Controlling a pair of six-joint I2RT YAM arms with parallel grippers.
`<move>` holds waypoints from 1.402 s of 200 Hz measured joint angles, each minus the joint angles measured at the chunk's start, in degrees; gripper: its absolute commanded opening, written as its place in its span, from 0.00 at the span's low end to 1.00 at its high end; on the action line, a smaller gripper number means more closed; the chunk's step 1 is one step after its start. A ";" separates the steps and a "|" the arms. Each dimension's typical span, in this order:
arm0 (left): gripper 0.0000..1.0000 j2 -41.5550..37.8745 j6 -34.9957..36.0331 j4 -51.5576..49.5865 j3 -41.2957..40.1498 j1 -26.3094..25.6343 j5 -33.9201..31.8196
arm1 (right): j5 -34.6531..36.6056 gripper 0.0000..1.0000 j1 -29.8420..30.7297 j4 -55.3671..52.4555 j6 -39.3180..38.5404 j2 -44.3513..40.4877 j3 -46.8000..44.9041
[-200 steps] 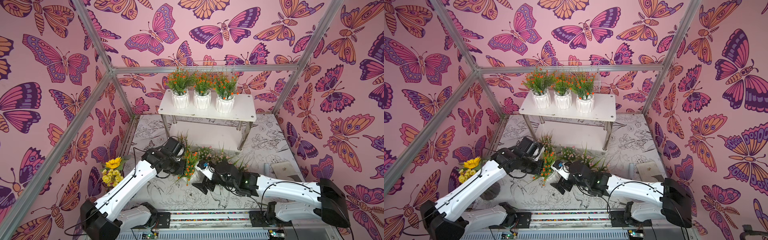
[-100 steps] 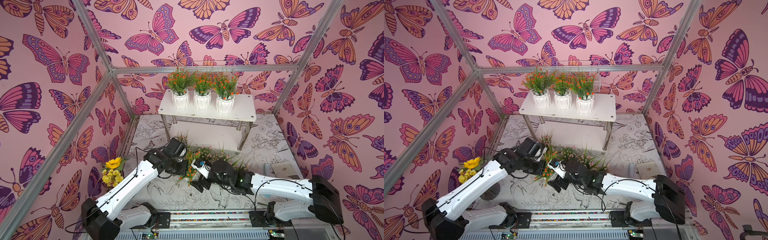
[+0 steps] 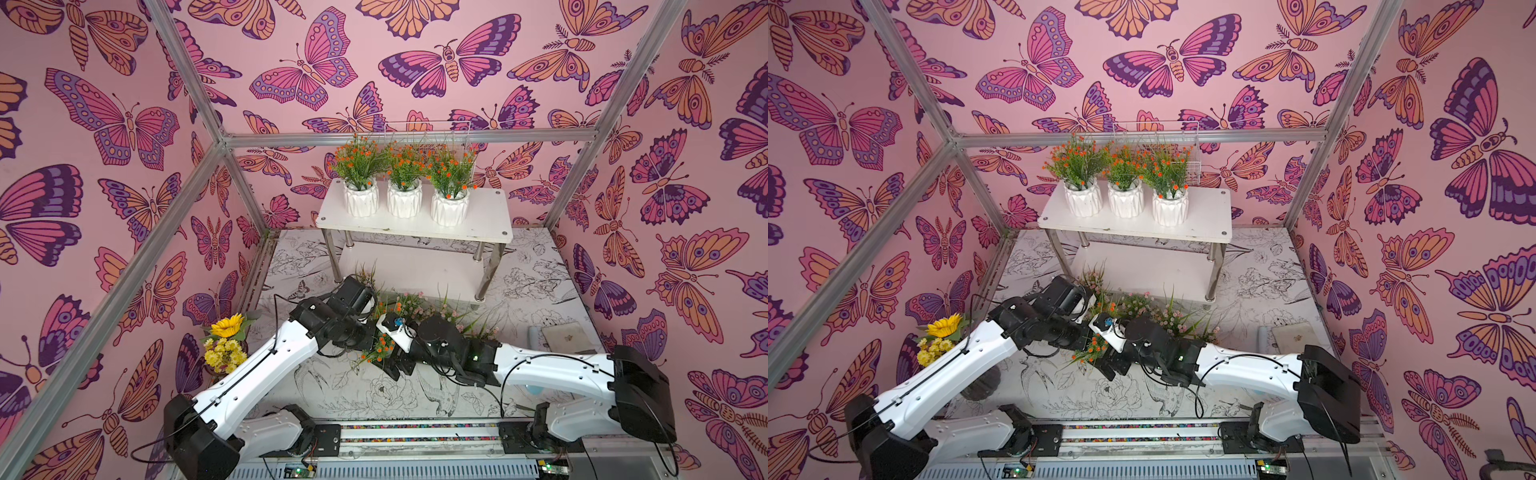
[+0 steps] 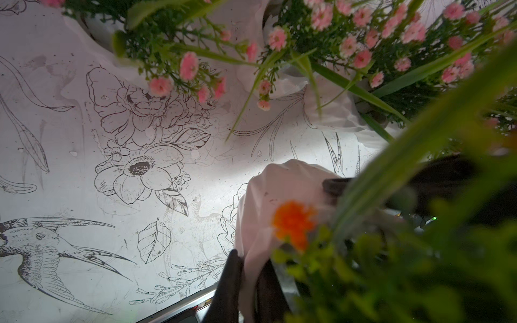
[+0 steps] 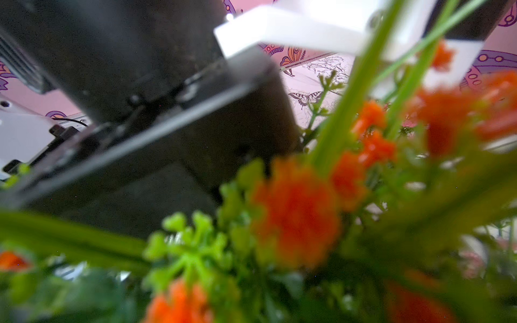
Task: Place the baby's breath potted plants on the rack by color
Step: Pick up the baby's breath potted plant from the center of the board.
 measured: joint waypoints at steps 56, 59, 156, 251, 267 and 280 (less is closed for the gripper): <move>0.00 -0.13 0.02 0.28 0.00 -0.02 -0.11 | 1.09 0.99 0.00 0.17 0.26 0.52 0.00; 0.00 -0.13 0.02 0.37 0.00 -0.02 -0.11 | 1.14 0.99 0.00 0.17 0.28 0.52 0.00; 0.00 -0.15 0.04 1.11 0.00 -0.02 -0.39 | 3.43 0.99 0.02 0.00 1.11 1.27 0.00; 0.00 -0.11 0.11 1.14 0.00 0.00 -0.76 | 3.69 0.78 0.09 0.00 1.07 1.92 0.24; 0.00 -0.11 0.24 1.14 0.00 0.00 -1.01 | 3.69 0.72 0.07 0.00 1.05 2.12 0.44; 0.00 -0.11 0.28 1.11 0.00 0.00 -1.18 | 3.67 0.68 0.07 0.00 1.07 2.25 0.55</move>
